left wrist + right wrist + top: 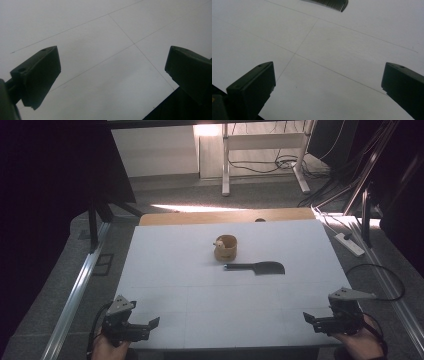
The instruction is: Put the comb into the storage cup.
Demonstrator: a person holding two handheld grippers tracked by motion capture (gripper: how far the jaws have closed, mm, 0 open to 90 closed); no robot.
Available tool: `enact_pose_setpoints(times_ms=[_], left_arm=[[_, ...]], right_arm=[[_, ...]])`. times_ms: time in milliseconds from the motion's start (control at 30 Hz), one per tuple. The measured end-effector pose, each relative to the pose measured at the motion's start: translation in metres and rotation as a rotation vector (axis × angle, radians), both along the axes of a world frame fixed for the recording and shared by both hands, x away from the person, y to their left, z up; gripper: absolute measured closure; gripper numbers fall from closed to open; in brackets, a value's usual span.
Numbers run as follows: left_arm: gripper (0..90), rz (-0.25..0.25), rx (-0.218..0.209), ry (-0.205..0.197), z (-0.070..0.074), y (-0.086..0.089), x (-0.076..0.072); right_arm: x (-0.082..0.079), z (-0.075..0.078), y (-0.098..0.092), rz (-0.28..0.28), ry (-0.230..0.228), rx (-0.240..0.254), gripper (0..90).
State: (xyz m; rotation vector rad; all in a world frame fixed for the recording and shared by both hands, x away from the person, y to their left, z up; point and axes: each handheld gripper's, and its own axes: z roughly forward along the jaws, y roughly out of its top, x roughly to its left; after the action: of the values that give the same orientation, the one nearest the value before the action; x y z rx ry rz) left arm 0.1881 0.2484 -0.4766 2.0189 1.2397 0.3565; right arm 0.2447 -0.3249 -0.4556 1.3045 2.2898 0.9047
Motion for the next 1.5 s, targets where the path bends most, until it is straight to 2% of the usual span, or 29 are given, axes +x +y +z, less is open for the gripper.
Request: enact_pose_setpoints(times_ms=[267, 467, 733, 1033, 1300, 1500], left_arm=[[1.5, -0.007, -0.013, -0.001, 0.0, 0.001, -0.002], [1.7, -0.015, -0.001, 0.002, 0.0, 0.0, -0.002], [2.0, -0.019, -0.008, 0.003, 0.0, 0.001, -0.002], [2.3, -0.014, -0.035, -0.001, -0.001, 0.004, -0.002], [2.3, -0.017, -0.029, 0.001, -0.001, 0.003, -0.002], [2.3, -0.017, -0.03, 0.002, -0.001, 0.003, -0.002]], right_arm=[[0.002, 0.0, 0.002, 0.013, 0.004, -0.005, 0.0], [0.002, 0.0, 0.002, 0.015, 0.006, -0.008, 0.0], [0.003, -0.001, 0.003, 0.017, 0.011, -0.014, 0.0], [0.001, 0.0, 0.005, 0.045, 0.001, -0.028, 0.6], [0.003, 0.004, 0.01, 0.079, -0.027, -0.02, 0.0], [0.004, 0.003, 0.01, 0.09, -0.027, -0.022, 0.0]])
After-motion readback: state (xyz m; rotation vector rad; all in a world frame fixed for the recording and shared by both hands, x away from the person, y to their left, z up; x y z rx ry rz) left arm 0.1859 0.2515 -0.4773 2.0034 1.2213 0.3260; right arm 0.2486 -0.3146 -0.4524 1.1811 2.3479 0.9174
